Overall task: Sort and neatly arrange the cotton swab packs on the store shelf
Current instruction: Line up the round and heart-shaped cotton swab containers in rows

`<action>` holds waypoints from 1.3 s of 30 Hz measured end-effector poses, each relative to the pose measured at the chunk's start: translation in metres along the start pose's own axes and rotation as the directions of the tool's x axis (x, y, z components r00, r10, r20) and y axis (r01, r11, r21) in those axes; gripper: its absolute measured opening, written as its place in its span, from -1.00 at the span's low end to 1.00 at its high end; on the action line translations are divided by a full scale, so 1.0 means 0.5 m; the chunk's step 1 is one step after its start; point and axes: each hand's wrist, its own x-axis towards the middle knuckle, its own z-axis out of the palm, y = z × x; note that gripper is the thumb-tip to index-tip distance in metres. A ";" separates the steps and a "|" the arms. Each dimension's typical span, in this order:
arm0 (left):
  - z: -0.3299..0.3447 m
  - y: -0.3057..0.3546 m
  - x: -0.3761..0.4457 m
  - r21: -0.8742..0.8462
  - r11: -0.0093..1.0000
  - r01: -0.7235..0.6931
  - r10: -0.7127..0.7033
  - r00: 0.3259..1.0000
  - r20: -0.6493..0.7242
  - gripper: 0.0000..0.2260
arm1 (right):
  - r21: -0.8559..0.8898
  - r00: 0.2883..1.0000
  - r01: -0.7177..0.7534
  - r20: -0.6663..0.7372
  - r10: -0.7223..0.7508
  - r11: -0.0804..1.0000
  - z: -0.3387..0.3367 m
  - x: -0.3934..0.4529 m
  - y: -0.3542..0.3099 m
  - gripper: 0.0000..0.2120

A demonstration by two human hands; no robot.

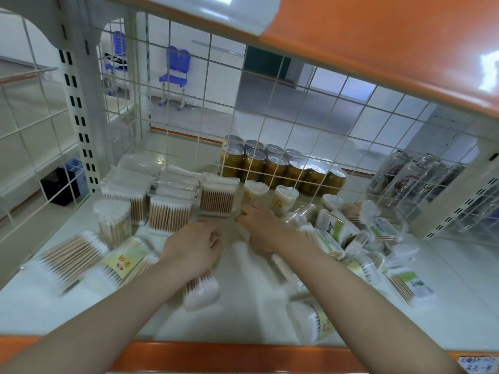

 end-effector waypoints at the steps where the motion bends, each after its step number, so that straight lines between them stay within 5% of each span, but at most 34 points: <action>1: -0.001 -0.002 0.000 0.005 1.000 0.008 -0.008 1.000 -0.003 -0.77 | 0.003 1.000 0.011 -0.006 -0.011 1.000 0.001 0.000 -0.004 -0.53; 14: -0.017 -0.016 -0.007 0.006 0.998 0.057 -0.057 0.997 -0.052 -0.76 | 0.358 0.986 -0.069 -0.119 0.119 0.931 -0.057 -0.019 0.012 -0.37; 25: -0.019 -0.013 -0.015 -0.008 0.998 0.054 -0.055 0.998 -0.035 -0.75 | 0.564 0.976 -0.128 -0.074 0.204 0.816 -0.050 -0.050 0.016 -0.51; 31: -0.015 -0.008 -0.012 -0.015 0.999 0.031 -0.032 0.999 -0.022 -0.75 | 0.521 0.979 -0.153 -0.034 0.200 0.840 -0.066 -0.057 0.022 -0.63; 39: -0.019 -0.009 -0.014 -0.021 0.999 0.027 -0.027 1.000 -0.006 -0.71 | 0.471 0.969 -0.188 -0.051 0.240 0.862 -0.070 -0.047 0.010 -0.52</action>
